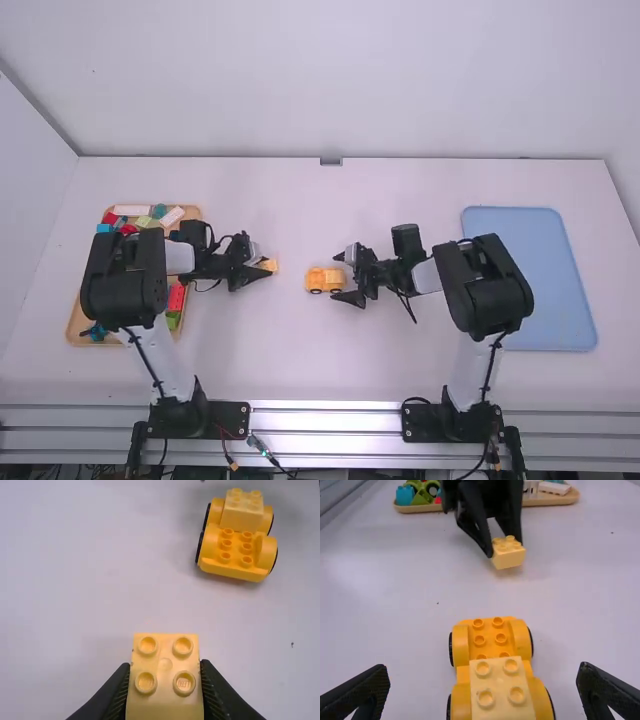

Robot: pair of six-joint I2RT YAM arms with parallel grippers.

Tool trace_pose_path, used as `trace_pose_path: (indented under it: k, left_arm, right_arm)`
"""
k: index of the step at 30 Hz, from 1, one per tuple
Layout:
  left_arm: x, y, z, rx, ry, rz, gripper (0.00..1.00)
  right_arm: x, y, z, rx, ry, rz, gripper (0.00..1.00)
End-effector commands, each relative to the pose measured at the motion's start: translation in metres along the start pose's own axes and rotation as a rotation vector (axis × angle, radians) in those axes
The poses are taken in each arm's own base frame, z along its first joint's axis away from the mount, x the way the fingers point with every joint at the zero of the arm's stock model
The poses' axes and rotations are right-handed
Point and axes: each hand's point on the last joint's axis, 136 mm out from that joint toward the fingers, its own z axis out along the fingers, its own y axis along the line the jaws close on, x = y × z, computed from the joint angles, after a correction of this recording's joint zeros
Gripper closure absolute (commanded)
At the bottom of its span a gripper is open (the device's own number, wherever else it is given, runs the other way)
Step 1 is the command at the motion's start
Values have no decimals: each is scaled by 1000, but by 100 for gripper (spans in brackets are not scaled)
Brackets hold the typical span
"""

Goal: Assemble lego blocks to make yellow taxi

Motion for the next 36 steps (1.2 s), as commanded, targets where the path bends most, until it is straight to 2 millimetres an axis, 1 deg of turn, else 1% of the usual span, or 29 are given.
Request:
trace_pose_path:
  k: [1, 3, 8, 11, 15, 16, 18, 21, 25, 28, 29, 31, 33, 34, 36]
  left_arm:
    - [-9, -5, 7, 33, -11, -22, 79]
    - [-22, -9, 9, 44, -14, 8, 82]
    - [-41, -14, 9, 42, 32, 70, 84]
    - [-59, -25, 15, 60, 44, 135, 86]
    - [-68, -37, 27, 101, 37, 175, 88]
    - [-70, -42, 31, 118, 35, 183, 92]
    - [-74, -50, 38, 143, 33, 196, 96]
    - [-80, -56, 46, 164, 26, 224, 98]
    - [-86, -58, 52, 167, 15, 207, 98]
    - [-85, -54, 58, 158, 9, 182, 98]
    - [-85, -53, 60, 161, -6, 168, 98]
    - [-85, -55, 62, 175, -27, 162, 96]
    - [-83, -56, 63, 184, -34, 158, 96]
    - [-83, -56, 63, 185, -32, 156, 96]
    - [-80, -56, 67, 187, -34, 156, 96]
  right_arm:
    - [6, -5, 7, 17, 39, -14, 1]
    - [5, -4, 9, 11, 39, -15, 1]
    - [6, -6, 6, 19, 40, -20, 1]
    - [14, -8, 8, 35, 66, -14, 1]
    - [25, -9, 12, 33, 66, -31, 1]
    - [28, -12, 14, 38, 60, -20, 1]
    - [28, -16, 15, 30, 27, -11, 1]
    - [28, -20, 16, 2, -19, -10, 1]
    - [28, -23, 20, -22, -45, -11, 1]
    - [30, -26, 22, -22, -43, -8, 6]
    - [31, -25, 22, -21, -40, -5, 9]
    - [31, -25, 22, -21, -40, -4, 12]
    - [31, -25, 22, -21, -40, -4, 19]
    - [31, -25, 22, -22, -40, -5, 21]
    - [31, -25, 22, -21, -40, -5, 29]
